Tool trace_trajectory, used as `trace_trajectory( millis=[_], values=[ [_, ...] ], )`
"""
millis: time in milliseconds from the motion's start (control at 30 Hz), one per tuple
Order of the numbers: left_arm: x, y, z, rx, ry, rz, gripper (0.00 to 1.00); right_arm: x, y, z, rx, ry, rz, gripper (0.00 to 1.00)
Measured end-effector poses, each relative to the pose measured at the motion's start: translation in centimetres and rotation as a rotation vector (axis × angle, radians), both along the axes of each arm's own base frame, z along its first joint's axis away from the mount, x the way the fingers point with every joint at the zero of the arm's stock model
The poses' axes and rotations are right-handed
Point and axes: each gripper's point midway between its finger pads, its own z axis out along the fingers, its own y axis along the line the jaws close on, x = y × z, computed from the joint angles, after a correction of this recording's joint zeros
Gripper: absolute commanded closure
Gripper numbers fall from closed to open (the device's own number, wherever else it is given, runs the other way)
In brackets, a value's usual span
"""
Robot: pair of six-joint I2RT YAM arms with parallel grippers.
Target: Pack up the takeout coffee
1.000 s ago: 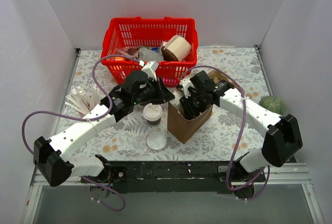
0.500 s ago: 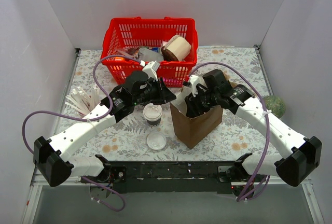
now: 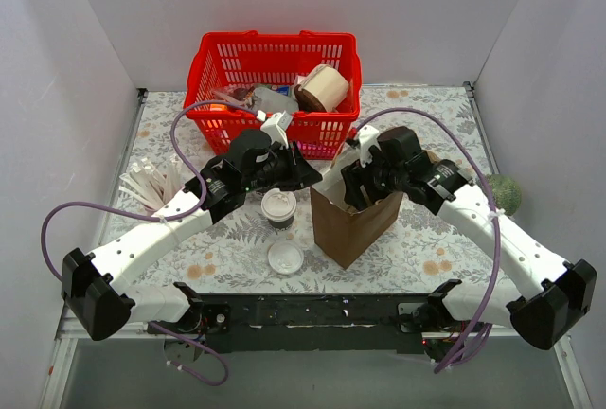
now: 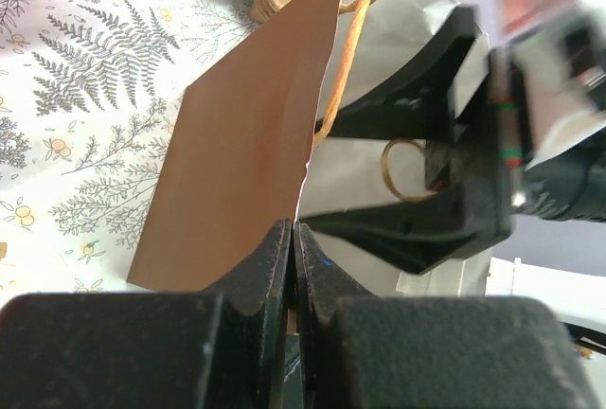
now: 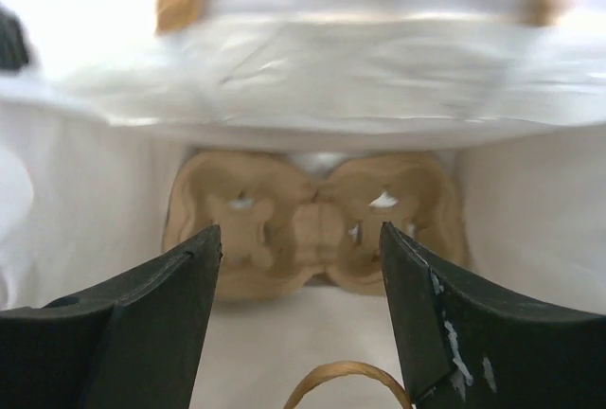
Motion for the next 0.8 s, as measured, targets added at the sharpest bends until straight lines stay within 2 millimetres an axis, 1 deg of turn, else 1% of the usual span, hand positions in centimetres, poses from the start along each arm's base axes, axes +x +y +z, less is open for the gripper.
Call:
trace_trajectory(
  millis=[67,100,133,200,233,333,367,433,467,533,667,800],
  values=[
    [0.0,0.0,0.1,-0.001,-0.007,-0.003,1.00,1.1,-0.5,1.2,0.012,-0.067,-0.065,0.23],
    [0.0,0.0,0.0,-0.001,-0.010,-0.004,1.00,1.7,-0.7,2.2,0.032,-0.105,-0.095,0.23],
    [0.0,0.0,-0.1,0.001,-0.011,-0.005,1.00,1.8,-0.6,2.9,0.052,-0.126,-0.106,0.22],
    [-0.2,-0.1,-0.2,0.003,-0.013,-0.010,1.00,1.8,-0.3,4.5,0.109,-0.165,-0.103,0.28],
    [-0.2,-0.1,-0.1,0.001,-0.019,-0.012,1.00,1.4,0.0,5.2,0.140,-0.170,-0.086,0.39],
    [-0.1,-0.1,-0.1,0.006,-0.030,-0.005,1.00,0.3,1.0,5.9,0.189,-0.135,-0.031,0.58],
    [0.0,-0.1,-0.1,0.008,-0.033,-0.001,1.00,-0.2,1.2,5.8,0.192,-0.105,-0.012,0.61],
    [0.0,-0.1,-0.1,0.011,-0.039,0.002,1.00,-1.0,1.7,5.0,0.184,-0.040,0.025,0.67],
    [0.0,-0.1,-0.1,0.012,-0.040,0.002,1.00,-1.5,1.9,4.3,0.176,0.003,0.047,0.68],
    [-0.1,-0.2,0.0,0.013,-0.045,0.000,1.00,-2.4,2.1,2.9,0.154,0.073,0.078,0.73],
    [-0.3,-0.4,0.0,0.012,-0.046,-0.006,1.00,-4.4,1.9,-0.5,0.109,0.193,0.142,0.75],
    [-0.4,-0.5,0.0,0.007,-0.040,-0.007,1.00,-5.6,1.3,-3.5,0.061,0.261,0.166,0.75]
  ],
)
